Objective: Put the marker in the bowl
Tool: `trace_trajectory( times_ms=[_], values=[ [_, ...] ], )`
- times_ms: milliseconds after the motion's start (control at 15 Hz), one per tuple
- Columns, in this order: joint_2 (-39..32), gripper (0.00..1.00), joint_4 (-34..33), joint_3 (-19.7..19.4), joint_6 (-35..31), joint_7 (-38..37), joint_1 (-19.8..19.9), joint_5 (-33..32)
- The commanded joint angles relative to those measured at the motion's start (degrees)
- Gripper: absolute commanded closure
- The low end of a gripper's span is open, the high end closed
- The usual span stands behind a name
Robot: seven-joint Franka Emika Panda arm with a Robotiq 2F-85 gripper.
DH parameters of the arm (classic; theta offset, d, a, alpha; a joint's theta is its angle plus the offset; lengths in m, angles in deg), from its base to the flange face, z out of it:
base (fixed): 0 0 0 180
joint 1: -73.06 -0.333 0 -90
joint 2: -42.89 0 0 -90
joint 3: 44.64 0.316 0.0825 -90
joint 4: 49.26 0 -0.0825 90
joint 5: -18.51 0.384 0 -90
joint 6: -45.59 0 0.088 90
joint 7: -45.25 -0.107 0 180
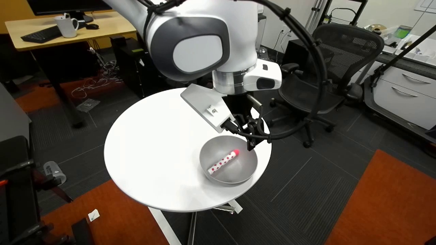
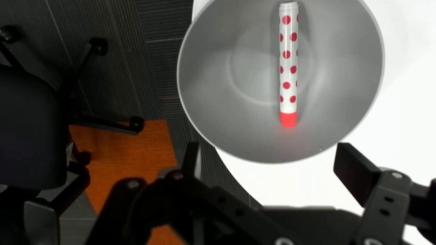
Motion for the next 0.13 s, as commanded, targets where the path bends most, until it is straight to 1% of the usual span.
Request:
trace_trajectory(
  times_ms=[0,67],
  values=[
    [0.01,0.00,-0.14,0.37,0.18,-0.20,0.28,-0.31],
    [-0.02,0.00,-0.16,0.39,0.18,-0.20,0.28,-0.30]
  ],
)
